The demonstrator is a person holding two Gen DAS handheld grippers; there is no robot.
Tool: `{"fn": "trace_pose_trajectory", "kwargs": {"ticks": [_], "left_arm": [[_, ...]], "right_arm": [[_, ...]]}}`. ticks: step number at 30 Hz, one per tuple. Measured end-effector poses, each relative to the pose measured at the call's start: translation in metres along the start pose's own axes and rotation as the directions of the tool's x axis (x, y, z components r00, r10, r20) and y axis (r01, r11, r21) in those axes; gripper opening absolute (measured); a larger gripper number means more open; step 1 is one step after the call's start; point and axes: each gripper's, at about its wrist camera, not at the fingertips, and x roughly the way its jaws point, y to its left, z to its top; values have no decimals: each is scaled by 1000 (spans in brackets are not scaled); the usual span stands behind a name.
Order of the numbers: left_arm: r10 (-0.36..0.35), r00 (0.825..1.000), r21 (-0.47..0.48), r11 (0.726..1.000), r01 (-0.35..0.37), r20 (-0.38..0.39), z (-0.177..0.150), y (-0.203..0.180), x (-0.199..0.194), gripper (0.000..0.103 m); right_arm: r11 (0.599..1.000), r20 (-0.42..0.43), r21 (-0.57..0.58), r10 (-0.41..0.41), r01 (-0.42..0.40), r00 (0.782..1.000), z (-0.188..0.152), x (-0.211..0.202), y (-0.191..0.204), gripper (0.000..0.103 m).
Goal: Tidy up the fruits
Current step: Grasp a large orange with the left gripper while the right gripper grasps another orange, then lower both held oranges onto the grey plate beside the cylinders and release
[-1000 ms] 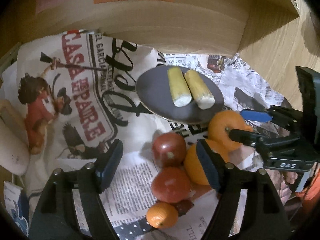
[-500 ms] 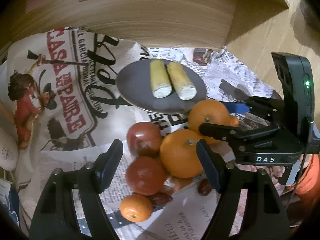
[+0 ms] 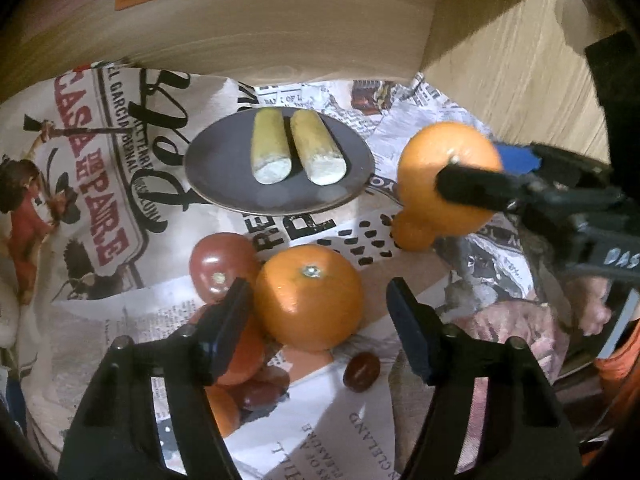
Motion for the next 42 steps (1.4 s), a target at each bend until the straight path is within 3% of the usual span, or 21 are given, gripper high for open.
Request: {"fn": "trace_pose_trajectory", "kwargs": {"ticks": [13,18,24,30,35,42], "left_arm": [[61,998,35,998,-60,-15,11,-4,21,68],[100,995,111,989,-98,-14,18,-14,32,68],[195,981,222,957,-187,-15,7,-22,36,65],[164,986,166,973,-158,-25,9,-15,33,64],[66,997,82,995,-62,-47,17,-7,29,63],[13,1000,23,1000,-13,17,38,2,10,63]], "right_arm": [[999,13,47,13,-14,1000,-14,-11,-14,60],[998,21,54,15,-16,1000,-14,-14,-17,60],[997,19,76,29,-30,999,-15,-13,-23,60],[996,9,89,30,-31,999,-14,-7,-28,60],[997,14,74,29,-30,999,-10,-6,-28,60],[998,30,57,16,-17,999,3,-5,-28,60]]}}
